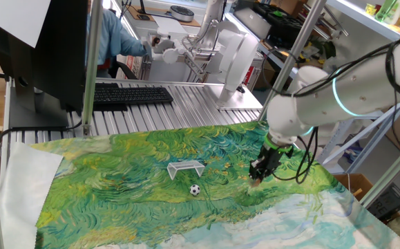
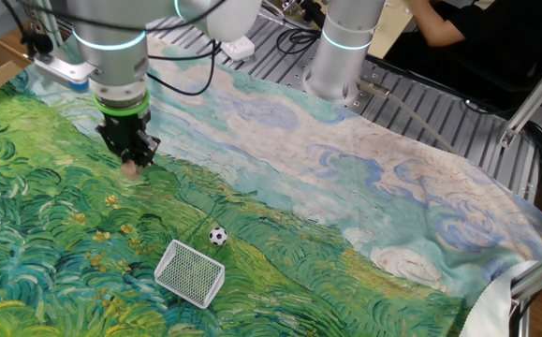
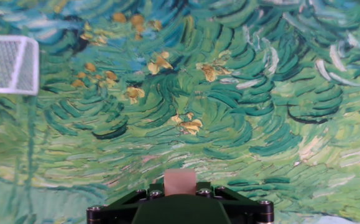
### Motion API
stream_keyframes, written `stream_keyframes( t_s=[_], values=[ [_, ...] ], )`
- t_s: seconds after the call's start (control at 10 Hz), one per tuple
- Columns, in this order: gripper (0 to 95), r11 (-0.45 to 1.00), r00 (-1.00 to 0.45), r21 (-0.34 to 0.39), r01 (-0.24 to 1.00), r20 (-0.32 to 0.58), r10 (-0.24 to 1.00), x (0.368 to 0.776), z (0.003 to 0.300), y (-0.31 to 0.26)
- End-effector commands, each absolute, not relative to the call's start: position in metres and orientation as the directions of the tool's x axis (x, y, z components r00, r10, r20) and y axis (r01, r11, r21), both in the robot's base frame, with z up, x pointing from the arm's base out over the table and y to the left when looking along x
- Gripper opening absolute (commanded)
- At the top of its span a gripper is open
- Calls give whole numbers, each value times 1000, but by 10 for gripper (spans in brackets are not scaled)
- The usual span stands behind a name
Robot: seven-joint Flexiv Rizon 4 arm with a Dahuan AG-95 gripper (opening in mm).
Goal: Pick up the small block on the left and move it to the right
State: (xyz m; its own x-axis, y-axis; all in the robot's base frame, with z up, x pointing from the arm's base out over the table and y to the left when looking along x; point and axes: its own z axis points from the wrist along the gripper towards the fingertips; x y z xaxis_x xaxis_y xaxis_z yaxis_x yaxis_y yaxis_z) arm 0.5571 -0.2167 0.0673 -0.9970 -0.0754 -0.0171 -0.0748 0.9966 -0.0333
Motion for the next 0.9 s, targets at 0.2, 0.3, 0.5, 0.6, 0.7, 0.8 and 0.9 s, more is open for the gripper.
stream_keyframes(
  t_s=[0.2,0.3,0.5,0.6,0.7,0.8,0.9],
  values=[
    [0,997,-998,-36,-68,-14,-68,556,83,-218],
    [0,997,-998,-37,-68,-13,-69,556,86,-218],
    [0,997,-998,-38,-67,-14,-68,556,88,-218],
    [0,997,-998,-38,-67,-14,-67,555,90,-218],
    [0,997,-998,-38,-65,-14,-66,555,90,-218],
    [0,997,-998,-38,-63,-14,-64,555,90,-218],
    [0,997,-998,-38,-62,-13,-63,555,91,-218]
  ],
)
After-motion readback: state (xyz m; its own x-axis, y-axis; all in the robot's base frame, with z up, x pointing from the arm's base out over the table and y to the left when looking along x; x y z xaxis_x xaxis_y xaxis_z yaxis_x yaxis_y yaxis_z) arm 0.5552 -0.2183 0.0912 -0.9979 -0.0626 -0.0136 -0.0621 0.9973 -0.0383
